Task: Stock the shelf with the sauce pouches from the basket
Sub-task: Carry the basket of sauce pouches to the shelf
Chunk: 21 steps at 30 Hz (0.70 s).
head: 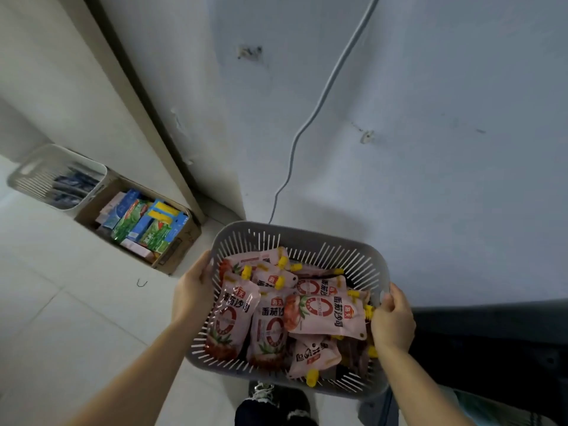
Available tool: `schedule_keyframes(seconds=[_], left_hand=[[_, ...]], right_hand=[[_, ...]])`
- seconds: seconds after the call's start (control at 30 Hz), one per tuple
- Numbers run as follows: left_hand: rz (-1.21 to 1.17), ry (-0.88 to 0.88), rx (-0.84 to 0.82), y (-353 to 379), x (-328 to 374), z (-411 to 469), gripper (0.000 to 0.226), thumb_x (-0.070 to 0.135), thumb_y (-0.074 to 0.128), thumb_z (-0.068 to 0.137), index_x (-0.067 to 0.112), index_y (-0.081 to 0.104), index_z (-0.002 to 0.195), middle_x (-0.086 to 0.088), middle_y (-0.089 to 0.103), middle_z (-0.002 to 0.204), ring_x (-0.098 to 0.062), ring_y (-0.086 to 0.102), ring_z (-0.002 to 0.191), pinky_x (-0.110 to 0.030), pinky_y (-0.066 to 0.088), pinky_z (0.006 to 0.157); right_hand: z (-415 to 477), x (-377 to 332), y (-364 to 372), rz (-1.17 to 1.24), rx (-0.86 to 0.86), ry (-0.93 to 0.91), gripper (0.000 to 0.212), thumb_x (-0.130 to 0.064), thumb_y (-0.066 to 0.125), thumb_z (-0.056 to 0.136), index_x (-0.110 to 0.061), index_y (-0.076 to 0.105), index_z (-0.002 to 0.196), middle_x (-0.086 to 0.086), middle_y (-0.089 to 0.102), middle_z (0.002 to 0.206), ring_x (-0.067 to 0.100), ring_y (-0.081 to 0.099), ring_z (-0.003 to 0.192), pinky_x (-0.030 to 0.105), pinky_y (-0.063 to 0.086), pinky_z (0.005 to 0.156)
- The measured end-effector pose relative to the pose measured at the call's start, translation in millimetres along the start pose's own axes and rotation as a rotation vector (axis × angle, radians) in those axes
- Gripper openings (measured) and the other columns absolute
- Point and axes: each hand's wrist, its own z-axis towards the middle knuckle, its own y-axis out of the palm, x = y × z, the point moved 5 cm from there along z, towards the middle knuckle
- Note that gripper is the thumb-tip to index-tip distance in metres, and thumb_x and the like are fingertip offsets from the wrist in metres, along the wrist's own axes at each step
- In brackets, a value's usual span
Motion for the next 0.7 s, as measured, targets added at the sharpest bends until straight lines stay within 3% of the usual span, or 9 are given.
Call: schedule_keyframes(seconds=[0.1, 0.3, 0.4, 0.5, 0.6, 0.7], left_hand=[[-0.008, -0.076, 0.091, -25, -23, -20, 0.04, 0.018, 0.038, 0.101, 0.029, 0.051, 0.138, -0.006, 0.055, 0.137, -0.027, 0.05, 0.125, -0.036, 0.041, 0.095], [-0.182, -0.251, 0.284, -82, -65, -86, 0.039, 0.017, 0.039, 0.101, 0.028, 0.052, 0.136, -0.004, 0.054, 0.139, -0.025, 0.048, 0.128, -0.039, 0.039, 0.105], [-0.239, -0.311, 0.376, -108, -86, -121, 0.038, 0.02, 0.041, 0.1, 0.025, 0.052, 0.136, -0.005, 0.056, 0.136, -0.025, 0.049, 0.127, -0.038, 0.038, 0.104], [-0.317, -0.384, 0.48, -134, -108, -160, 0.036, 0.023, 0.042, 0.1, 0.028, 0.054, 0.134, -0.007, 0.061, 0.13, -0.031, 0.056, 0.119, -0.042, 0.046, 0.1], [-0.351, -0.402, 0.571, -158, -126, -201, 0.036, 0.018, 0.042, 0.1, 0.022, 0.055, 0.134, -0.008, 0.061, 0.13, -0.025, 0.056, 0.116, -0.032, 0.042, 0.093], [-0.367, -0.436, 0.645, -183, -144, -237, 0.036, 0.018, 0.043, 0.1, 0.02, 0.055, 0.134, -0.009, 0.062, 0.128, -0.023, 0.056, 0.113, -0.031, 0.04, 0.09]], right_hand=[[-15, -14, 1, -0.007, -0.058, -0.049, 0.039, -0.022, 0.034, 0.103, -0.017, 0.048, 0.139, 0.011, 0.057, 0.133, 0.032, 0.054, 0.121, 0.041, 0.045, 0.092], [-56, -52, 8, -0.055, -0.193, -0.217, 0.039, -0.023, 0.037, 0.103, -0.016, 0.047, 0.14, 0.008, 0.051, 0.142, 0.029, 0.048, 0.13, 0.042, 0.043, 0.1], [-80, -66, 14, -0.072, -0.264, -0.302, 0.039, -0.023, 0.037, 0.103, -0.015, 0.047, 0.14, 0.008, 0.051, 0.142, 0.029, 0.047, 0.13, 0.044, 0.042, 0.102], [-106, -76, 24, -0.107, -0.332, -0.389, 0.039, -0.025, 0.038, 0.103, -0.017, 0.049, 0.139, 0.008, 0.055, 0.138, 0.03, 0.054, 0.122, 0.046, 0.047, 0.098], [-136, -87, 36, -0.128, -0.405, -0.472, 0.037, -0.026, 0.04, 0.102, -0.02, 0.051, 0.137, 0.007, 0.059, 0.133, 0.03, 0.059, 0.112, 0.048, 0.051, 0.093], [-168, -95, 49, -0.16, -0.484, -0.534, 0.037, -0.025, 0.042, 0.101, -0.018, 0.051, 0.137, 0.008, 0.061, 0.13, 0.029, 0.06, 0.109, 0.048, 0.051, 0.092]])
